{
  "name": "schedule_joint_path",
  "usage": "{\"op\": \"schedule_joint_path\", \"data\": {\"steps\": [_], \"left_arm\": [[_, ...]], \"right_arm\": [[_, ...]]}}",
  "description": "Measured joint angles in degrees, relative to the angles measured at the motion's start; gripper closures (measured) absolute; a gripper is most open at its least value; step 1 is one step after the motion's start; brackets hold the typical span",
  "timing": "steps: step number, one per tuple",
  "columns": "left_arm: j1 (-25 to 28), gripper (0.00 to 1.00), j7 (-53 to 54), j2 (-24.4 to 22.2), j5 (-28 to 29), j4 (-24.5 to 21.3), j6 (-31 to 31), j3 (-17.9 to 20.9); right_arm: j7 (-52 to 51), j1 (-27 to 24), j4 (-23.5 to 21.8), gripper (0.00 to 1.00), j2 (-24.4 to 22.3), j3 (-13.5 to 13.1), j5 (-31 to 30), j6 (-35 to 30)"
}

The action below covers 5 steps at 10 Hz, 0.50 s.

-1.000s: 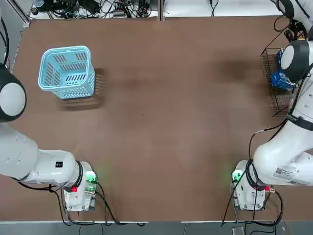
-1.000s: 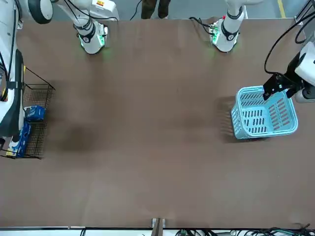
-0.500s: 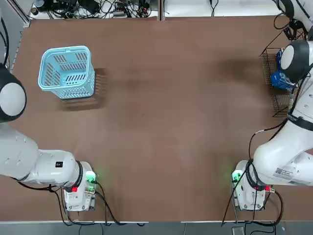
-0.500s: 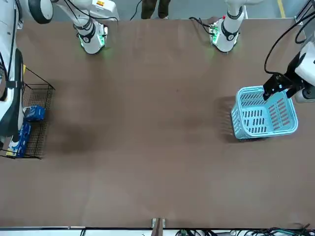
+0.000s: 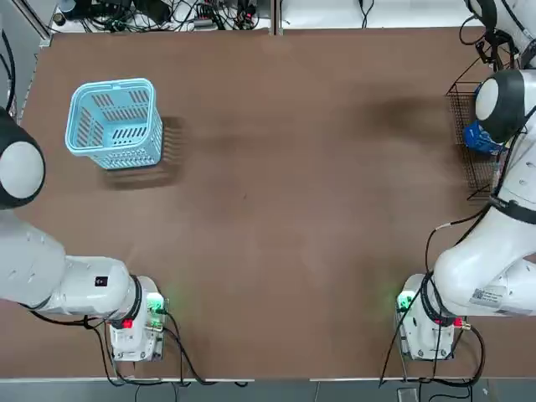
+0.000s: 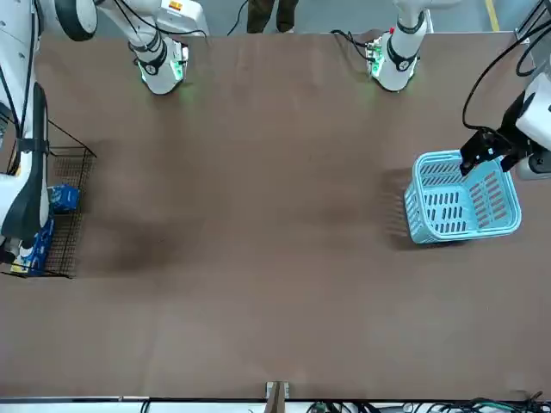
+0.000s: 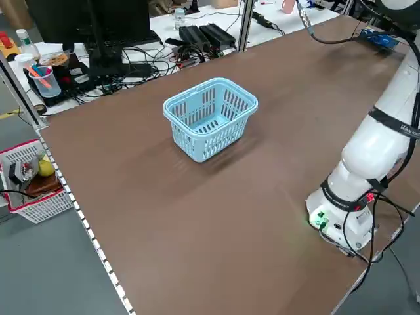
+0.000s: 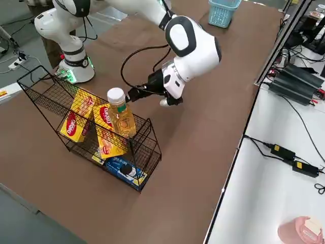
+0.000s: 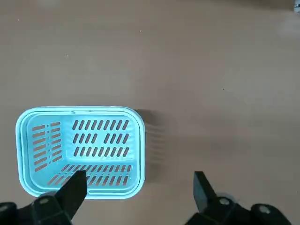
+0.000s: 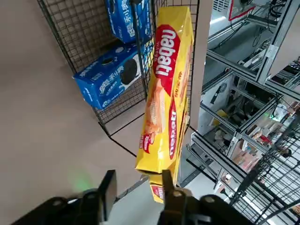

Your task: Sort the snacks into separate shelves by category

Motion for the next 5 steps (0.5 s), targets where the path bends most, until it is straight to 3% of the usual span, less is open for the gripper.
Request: {"op": "schedule_joint_path", "data": {"steps": [2, 4, 5], "left_arm": [[0.0, 0.00, 0.0, 0.0, 0.0, 0.0, 0.0, 0.0], [0.0, 0.00, 0.0, 0.0, 0.0, 0.0, 0.0, 0.1], [0.0, 0.00, 0.0, 0.0, 0.0, 0.1, 0.0, 0.1]], "right_arm": [[-2.2, 0.1, 0.1, 0.35, 0.0, 0.1, 2.1, 1.5], [-5.3, 0.2, 0.3, 0.06, -0.1, 0.2, 5.0, 6.5], [-7.0, 0.2, 0.5, 0.01, -0.2, 0.2, 6.6, 9.6]]}}
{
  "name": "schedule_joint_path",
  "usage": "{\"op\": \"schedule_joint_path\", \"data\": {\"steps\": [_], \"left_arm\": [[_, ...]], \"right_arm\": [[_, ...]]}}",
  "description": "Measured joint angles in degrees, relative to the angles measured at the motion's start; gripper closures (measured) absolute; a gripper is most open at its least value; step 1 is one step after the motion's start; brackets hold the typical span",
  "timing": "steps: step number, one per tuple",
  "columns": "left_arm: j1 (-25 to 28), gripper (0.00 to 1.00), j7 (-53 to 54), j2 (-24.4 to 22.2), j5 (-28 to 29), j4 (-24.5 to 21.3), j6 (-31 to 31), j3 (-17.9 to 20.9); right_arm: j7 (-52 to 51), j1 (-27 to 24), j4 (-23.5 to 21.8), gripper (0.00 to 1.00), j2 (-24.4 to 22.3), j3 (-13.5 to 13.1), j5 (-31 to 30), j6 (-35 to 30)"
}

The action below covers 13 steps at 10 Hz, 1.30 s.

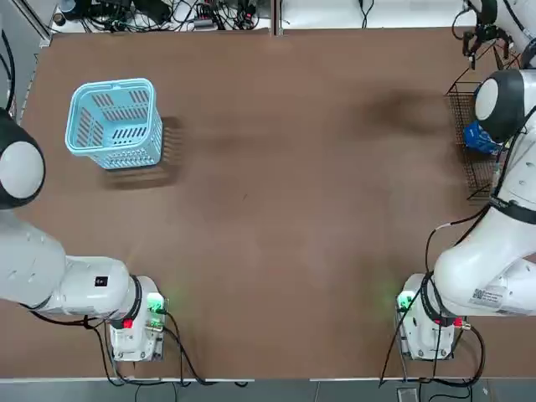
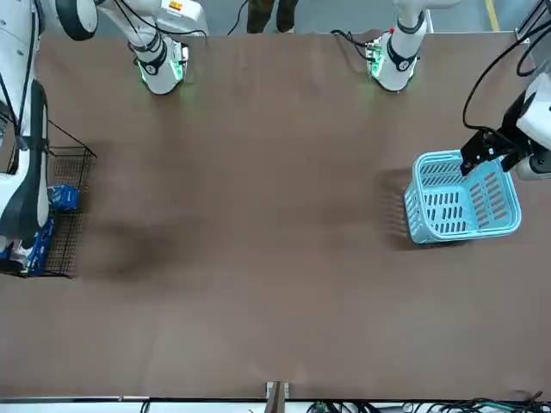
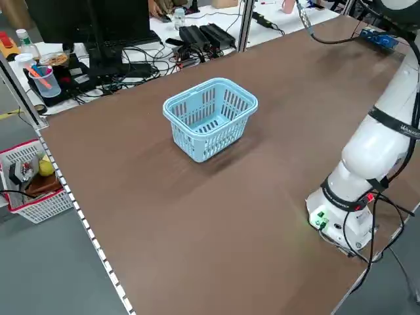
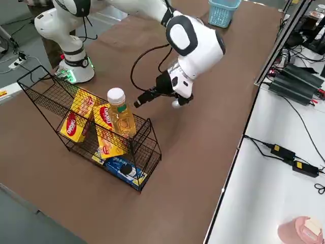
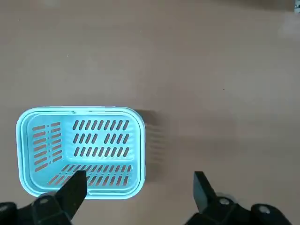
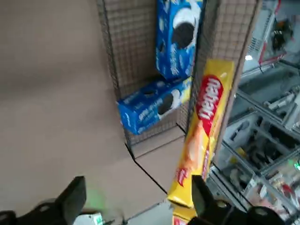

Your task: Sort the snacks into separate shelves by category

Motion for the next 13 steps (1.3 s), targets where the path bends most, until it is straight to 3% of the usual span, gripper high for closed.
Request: {"op": "schedule_joint_path", "data": {"steps": [5, 7, 11, 13], "left_arm": [[0.6, 0.00, 0.0, 0.0, 0.0, 0.1, -0.8, 0.2], [1.3, 0.00, 0.0, 0.0, 0.0, 0.3, -1.0, 0.2], [1.4, 0.00, 0.0, -0.1, 0.0, 0.4, -1.4, 0.2], [1.4, 0.00, 0.0, -0.3, 0.0, 0.5, -1.5, 0.2]], "right_arm": [[-4.5, 3.2, 0.5, 0.01, -1.6, 1.2, 7.2, 10.6], [-4.0, 4.7, 0.7, 0.01, -1.8, 1.2, 13.2, 13.3], [12.2, 9.9, 1.4, 0.01, -6.1, 1.3, 19.0, 14.5], [20.8, 12.5, -0.8, 0.01, -10.5, 1.6, 19.5, 13.9]]}}
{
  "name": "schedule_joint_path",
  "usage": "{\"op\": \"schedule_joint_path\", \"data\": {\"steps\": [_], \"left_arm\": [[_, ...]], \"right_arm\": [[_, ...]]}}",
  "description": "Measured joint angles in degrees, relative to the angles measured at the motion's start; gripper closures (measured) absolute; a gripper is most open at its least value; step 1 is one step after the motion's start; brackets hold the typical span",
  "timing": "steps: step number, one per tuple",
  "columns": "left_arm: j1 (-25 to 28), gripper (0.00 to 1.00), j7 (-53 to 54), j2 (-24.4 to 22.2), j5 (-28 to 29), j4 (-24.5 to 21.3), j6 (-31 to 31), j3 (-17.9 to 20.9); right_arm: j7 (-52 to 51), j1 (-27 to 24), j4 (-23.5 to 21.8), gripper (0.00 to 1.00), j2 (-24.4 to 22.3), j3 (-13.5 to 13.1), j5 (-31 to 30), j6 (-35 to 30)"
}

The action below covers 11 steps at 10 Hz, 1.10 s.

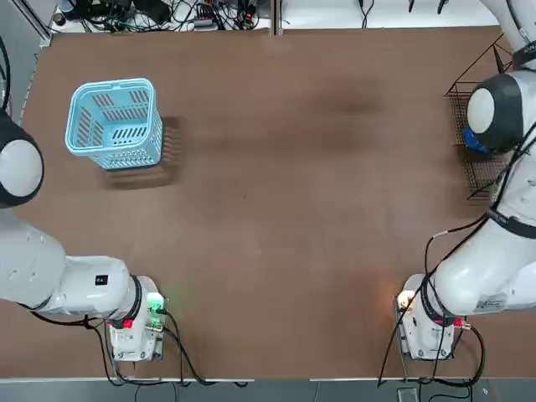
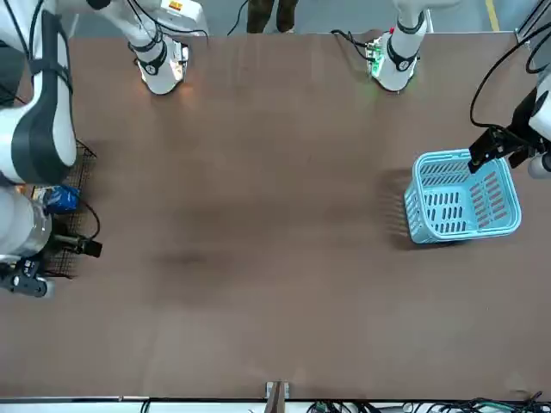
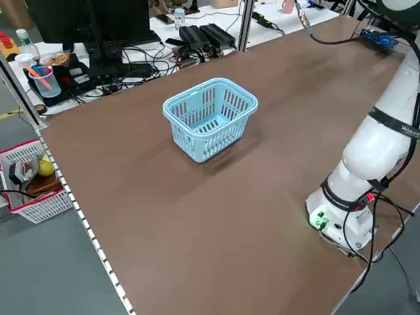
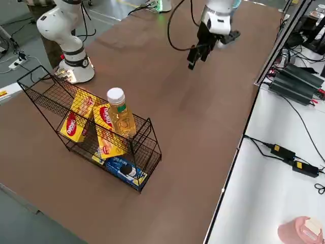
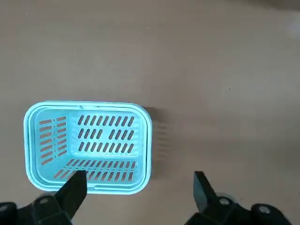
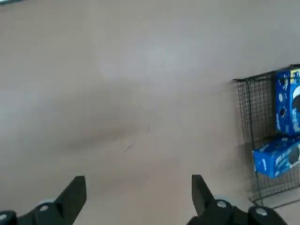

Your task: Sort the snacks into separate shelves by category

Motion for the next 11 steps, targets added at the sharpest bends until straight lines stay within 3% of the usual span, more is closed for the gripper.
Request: {"op": "schedule_joint_path", "data": {"steps": [2, 5, 7, 9, 11], "left_arm": [[0.0, 0.00, 0.0, -0.8, 0.0, 0.2, -0.1, 0.0], [0.0, 0.00, 0.0, -1.3, 0.0, 0.3, -0.3, 0.1], [0.0, 0.00, 0.0, -1.3, 0.0, 0.3, -0.3, 0.1], [0.0, 0.00, 0.0, -1.3, 0.0, 0.3, -0.3, 0.1], [0.0, 0.00, 0.0, -1.3, 0.0, 0.3, -0.3, 0.1]], "right_arm": [[2.0, 1.3, -9.7, 0.01, -8.9, 0.4, 0.0, 1.3], [-11.9, -2.1, -21.5, 0.01, -21.6, -0.1, 0.0, 2.5], [-18.7, -4.7, -25.3, 0.01, -25.5, -0.4, 0.0, 3.9], [-23.7, -5.9, -26.2, 0.01, -26.2, -1.1, 0.0, 4.5], [-20.3, -5.9, -26.0, 0.01, -26.4, -1.1, 0.2, 5.4]]}}
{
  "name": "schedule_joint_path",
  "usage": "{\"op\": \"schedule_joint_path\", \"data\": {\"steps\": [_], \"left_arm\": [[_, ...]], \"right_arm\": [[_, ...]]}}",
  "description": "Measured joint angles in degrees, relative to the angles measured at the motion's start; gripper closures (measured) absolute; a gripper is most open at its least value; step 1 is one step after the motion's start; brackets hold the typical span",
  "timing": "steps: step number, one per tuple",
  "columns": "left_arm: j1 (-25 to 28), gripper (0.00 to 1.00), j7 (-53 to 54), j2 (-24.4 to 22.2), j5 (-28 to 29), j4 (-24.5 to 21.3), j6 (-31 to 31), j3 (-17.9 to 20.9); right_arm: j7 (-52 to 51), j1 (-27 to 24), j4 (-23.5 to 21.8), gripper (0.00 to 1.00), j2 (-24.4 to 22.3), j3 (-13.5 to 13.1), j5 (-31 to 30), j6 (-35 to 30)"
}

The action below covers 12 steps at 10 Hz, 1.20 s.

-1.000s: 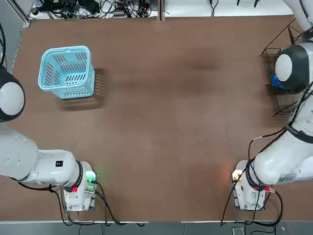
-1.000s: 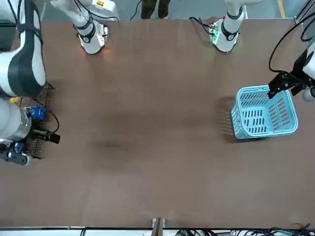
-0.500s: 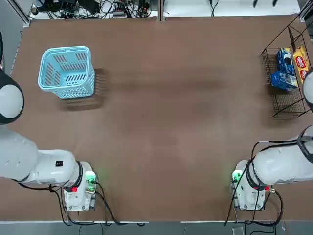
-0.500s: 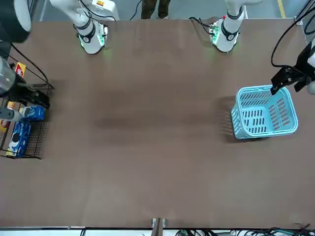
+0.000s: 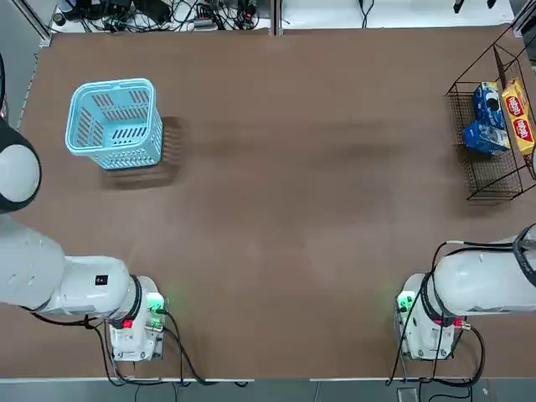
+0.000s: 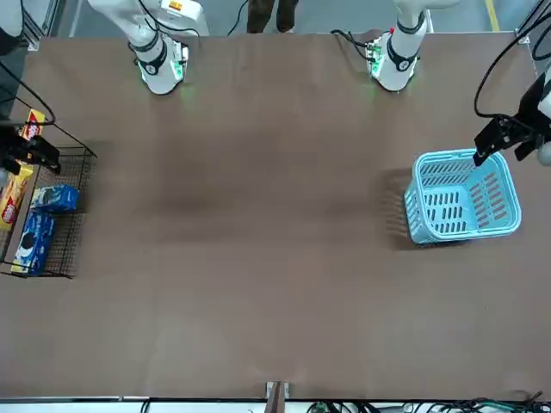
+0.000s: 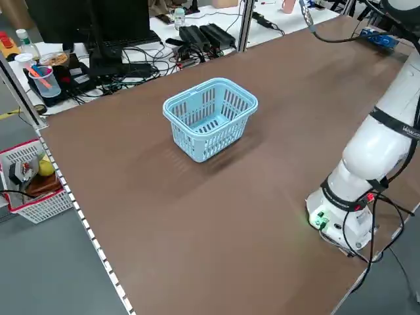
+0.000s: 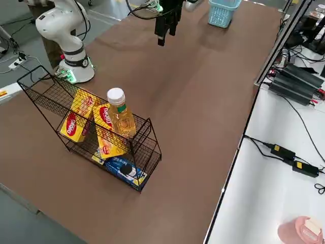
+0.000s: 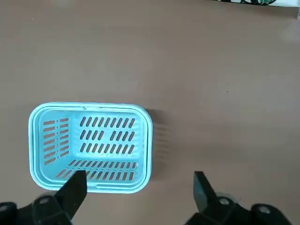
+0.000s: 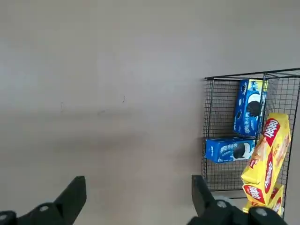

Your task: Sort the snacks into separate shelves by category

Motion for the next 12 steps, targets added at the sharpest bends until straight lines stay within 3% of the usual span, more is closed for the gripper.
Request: {"op": "schedule_joint_path", "data": {"steps": [2, 4, 8, 12], "left_arm": [[0.0, 0.00, 0.1, 0.0, 0.0, 0.0, 0.0, 0.0], [0.0, 0.00, 0.2, 0.0, 0.0, 0.0, -0.3, 0.0], [0.0, 0.00, 4.6, 0.0, 0.0, 0.0, -0.8, 0.0], [0.0, 0.00, 5.9, 0.0, 0.0, 0.0, -0.8, 0.1]], "right_arm": [[8.5, 1.3, 0.7, 0.01, -0.9, 0.4, 0.8, 0.3], [10.2, 1.7, 1.7, 0.01, -1.7, 0.3, 2.6, -1.0], [0.5, 1.7, 2.1, 0.01, -2.2, -2.4, 3.4, -3.4], [-0.4, 3.1, -0.4, 0.00, -2.1, -3.3, 3.4, -1.2]]}}
